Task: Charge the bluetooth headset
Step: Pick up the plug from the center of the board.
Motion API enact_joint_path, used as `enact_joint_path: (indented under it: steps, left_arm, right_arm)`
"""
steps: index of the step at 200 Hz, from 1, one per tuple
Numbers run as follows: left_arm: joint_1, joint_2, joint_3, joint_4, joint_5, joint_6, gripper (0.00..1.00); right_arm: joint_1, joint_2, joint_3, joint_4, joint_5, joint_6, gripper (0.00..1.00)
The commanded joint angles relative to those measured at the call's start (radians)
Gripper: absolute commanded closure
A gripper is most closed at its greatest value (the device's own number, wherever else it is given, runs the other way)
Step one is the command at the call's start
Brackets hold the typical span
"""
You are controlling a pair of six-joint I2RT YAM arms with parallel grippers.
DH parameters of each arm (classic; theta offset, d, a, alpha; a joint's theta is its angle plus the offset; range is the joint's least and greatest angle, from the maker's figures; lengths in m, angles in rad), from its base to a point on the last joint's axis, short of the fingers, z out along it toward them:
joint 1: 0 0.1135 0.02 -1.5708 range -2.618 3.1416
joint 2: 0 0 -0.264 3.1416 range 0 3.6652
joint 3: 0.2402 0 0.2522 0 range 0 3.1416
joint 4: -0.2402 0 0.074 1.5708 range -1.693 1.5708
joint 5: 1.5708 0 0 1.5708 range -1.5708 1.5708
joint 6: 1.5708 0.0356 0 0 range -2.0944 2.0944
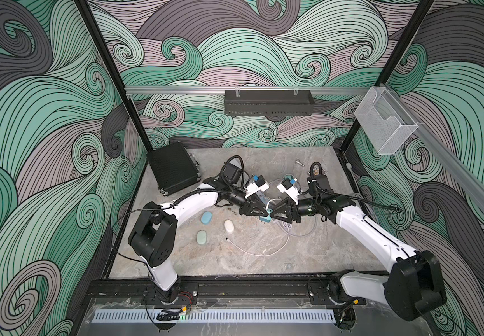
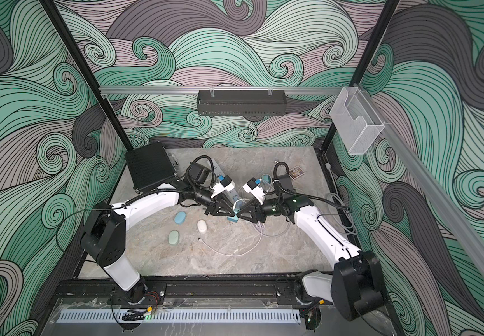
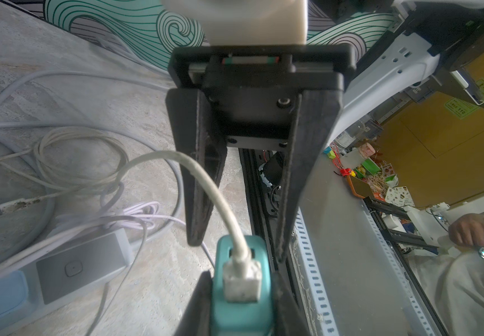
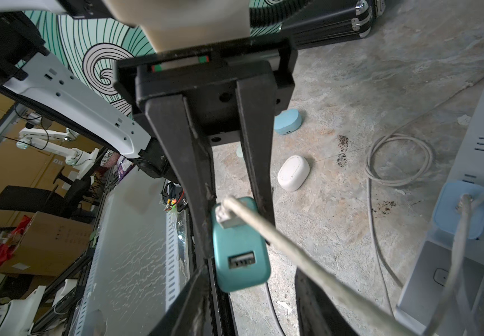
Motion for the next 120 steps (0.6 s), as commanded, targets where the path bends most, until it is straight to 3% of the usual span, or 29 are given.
enact_joint_path:
  steps: [1, 43, 84, 120]
  left_arm:
    - [-0.008, -0.008, 0.041, 0.013, 0.054, 0.008, 1.0]
    - [-0.01, -0.008, 0.044, 0.053, 0.071, -0.019, 1.0]
    - [-0.009, -0.009, 0.051, 0.049, 0.09, -0.012, 1.0]
    - [-0.009, -0.012, 0.055, 0.025, 0.091, 0.007, 1.0]
  right_arm:
    - [0.014, 0.018, 0.028, 0.025, -0.052, 0.009, 0.54]
    - [0.023, 0.031, 0.024, 0.025, -0.063, -0.002, 0.61]
    - [0.023, 0.05, 0.018, 0.018, -0.089, -0.031, 0.78]
    - [0.014, 0.048, 0.026, 0.02, -0.097, -0.038, 0.86]
